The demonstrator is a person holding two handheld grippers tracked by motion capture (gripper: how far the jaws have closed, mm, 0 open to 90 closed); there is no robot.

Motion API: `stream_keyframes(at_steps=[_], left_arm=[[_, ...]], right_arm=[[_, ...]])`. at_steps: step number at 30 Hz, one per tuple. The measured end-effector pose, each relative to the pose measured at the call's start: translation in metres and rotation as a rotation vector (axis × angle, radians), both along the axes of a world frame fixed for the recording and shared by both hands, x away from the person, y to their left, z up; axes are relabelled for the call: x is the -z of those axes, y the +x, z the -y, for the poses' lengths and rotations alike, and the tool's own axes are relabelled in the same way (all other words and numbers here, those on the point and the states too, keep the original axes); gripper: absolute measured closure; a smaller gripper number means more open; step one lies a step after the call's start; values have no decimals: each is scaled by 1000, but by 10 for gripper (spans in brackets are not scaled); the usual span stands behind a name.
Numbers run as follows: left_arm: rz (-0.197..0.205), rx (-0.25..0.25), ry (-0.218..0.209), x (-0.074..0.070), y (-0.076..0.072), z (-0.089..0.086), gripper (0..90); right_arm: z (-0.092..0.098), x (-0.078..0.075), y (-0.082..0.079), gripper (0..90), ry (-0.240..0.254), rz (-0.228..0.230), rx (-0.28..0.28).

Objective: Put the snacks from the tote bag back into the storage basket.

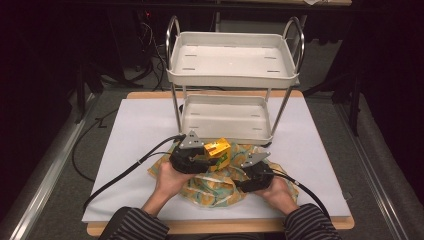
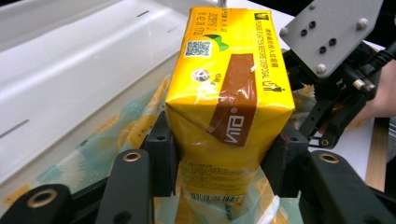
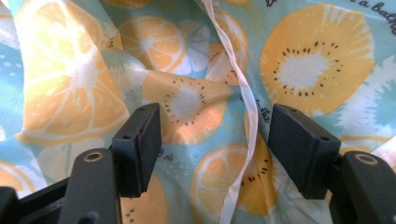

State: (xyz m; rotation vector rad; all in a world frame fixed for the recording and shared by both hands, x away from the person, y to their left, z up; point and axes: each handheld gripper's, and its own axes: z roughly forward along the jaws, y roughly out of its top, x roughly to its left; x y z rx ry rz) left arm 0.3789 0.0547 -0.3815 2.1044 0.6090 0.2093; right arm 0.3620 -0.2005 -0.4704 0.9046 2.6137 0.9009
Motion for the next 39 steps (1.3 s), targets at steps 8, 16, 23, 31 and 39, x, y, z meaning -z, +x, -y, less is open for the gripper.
stream_keyframes(at_steps=[8, 16, 23, 31, 39], left_arm=[[10, -10, -15, -5, 2, -3, 532], [19, -29, -28, -10, 3, -7, 532], [18, -34, -26, -12, 5, -9, 533], [11, -54, -34, -13, 14, -9, 533], [8, -73, -27, -13, 20, -11, 533]], right_arm=[[0, 0, 0, 355, -1, 0, -3], [0, 0, 0, 355, -1, 0, -2], [0, 0, 0, 355, 1, 1, 1], [0, 0, 0, 355, 1, 4, 4], [0, 0, 0, 355, 0, 4, 1]])
